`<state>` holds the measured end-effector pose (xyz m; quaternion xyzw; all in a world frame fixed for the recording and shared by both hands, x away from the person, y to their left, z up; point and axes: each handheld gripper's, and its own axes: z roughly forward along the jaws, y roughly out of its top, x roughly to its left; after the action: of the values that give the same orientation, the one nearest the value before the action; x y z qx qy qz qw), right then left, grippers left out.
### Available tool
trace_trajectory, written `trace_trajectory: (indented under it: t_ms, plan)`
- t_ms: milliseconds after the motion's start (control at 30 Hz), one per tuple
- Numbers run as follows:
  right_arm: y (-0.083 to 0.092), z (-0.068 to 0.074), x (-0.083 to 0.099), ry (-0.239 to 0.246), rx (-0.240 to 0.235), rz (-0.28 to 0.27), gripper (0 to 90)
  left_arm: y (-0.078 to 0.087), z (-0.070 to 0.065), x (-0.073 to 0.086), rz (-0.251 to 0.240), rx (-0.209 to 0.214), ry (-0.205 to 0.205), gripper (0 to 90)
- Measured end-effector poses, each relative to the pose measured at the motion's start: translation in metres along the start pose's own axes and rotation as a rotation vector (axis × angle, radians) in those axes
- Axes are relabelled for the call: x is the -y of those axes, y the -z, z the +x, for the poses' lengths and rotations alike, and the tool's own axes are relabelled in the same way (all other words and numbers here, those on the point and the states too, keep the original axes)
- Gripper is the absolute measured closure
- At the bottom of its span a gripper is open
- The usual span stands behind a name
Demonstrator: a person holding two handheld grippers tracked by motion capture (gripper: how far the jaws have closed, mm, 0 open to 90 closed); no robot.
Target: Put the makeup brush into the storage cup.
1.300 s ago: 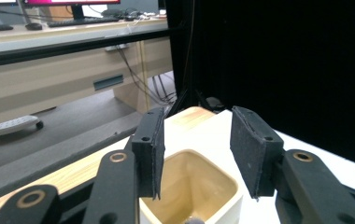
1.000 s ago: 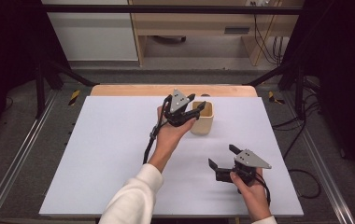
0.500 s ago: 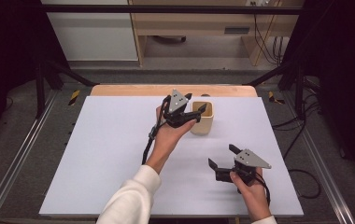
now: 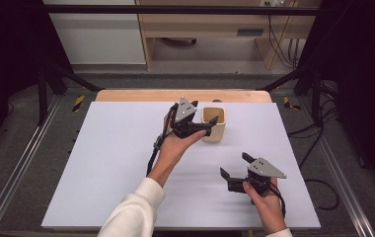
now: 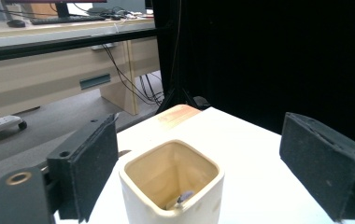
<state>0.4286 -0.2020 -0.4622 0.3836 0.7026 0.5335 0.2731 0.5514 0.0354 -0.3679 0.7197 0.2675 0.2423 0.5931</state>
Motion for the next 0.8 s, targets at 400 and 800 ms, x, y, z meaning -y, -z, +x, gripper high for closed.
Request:
trace_trajectory:
  t_ms: [400, 800]
  plan:
    - [0.0, 0.001, 0.0, 0.005, 0.0, 0.001, 4.3, 0.012, -0.001, 0.0, 0.001, 0.038, -0.002, 2.5]
    - [0.0, 0.001, -0.001, 0.015, 0.0, 0.003, 4.1, 0.029, 0.001, 0.007, 0.016, 0.058, -0.003, 1.4]
